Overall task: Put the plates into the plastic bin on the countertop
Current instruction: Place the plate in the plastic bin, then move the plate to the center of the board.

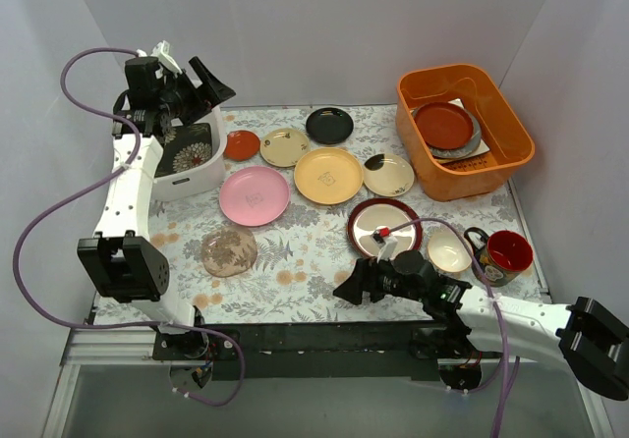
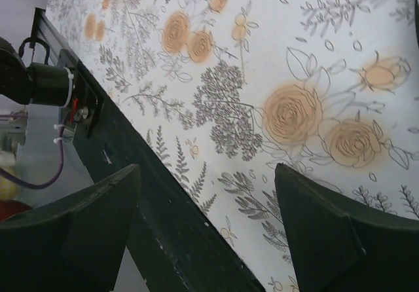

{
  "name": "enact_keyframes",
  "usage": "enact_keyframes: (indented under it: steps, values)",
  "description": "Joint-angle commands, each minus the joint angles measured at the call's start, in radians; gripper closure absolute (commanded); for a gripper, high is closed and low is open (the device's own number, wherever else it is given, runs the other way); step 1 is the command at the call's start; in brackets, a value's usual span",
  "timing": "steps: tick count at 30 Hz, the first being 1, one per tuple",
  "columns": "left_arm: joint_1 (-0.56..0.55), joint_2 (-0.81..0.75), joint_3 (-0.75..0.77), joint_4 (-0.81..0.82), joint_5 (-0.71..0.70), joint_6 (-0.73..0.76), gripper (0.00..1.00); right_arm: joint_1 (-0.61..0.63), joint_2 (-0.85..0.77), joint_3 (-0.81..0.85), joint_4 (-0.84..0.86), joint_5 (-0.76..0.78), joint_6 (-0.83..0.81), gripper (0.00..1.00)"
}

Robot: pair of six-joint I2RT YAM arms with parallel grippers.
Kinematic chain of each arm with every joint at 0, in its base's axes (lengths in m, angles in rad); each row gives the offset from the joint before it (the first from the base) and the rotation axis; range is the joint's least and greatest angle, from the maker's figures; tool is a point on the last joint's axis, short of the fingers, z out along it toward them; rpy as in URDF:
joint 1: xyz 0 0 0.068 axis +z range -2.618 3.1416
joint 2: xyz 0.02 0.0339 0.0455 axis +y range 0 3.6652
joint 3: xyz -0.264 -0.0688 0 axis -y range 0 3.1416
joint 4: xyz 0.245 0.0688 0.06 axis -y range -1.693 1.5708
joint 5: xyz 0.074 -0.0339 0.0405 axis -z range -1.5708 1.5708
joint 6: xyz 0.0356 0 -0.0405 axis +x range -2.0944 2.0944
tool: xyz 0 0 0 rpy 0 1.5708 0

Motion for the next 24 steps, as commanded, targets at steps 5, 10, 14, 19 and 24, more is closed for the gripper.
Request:
enact_keyframes:
  steps: [5,10,14,19,24]
  values:
    - [-0.087,-0.125,-0.125,0.012,-0.008,0.016,0.13,0.001,-0.036,0.262,-0.167,0.05,-0.096,0.09]
    - [-0.139,-0.151,-0.175,0.007,-0.001,0.023,0.13,0.001,-0.043,0.364,-0.233,0.072,-0.124,0.09]
    - [-0.2,-0.185,-0.243,0.015,-0.022,0.015,0.11,0.0,-0.056,0.418,-0.253,0.085,-0.136,0.08]
    - [-0.297,-0.211,-0.327,0.05,-0.056,-0.019,0.08,0.0,-0.083,0.45,-0.27,0.089,-0.137,0.08]
    - [-0.4,-0.246,-0.462,0.108,-0.12,-0.089,0.07,0.0,-0.122,0.43,-0.275,0.091,-0.124,0.07]
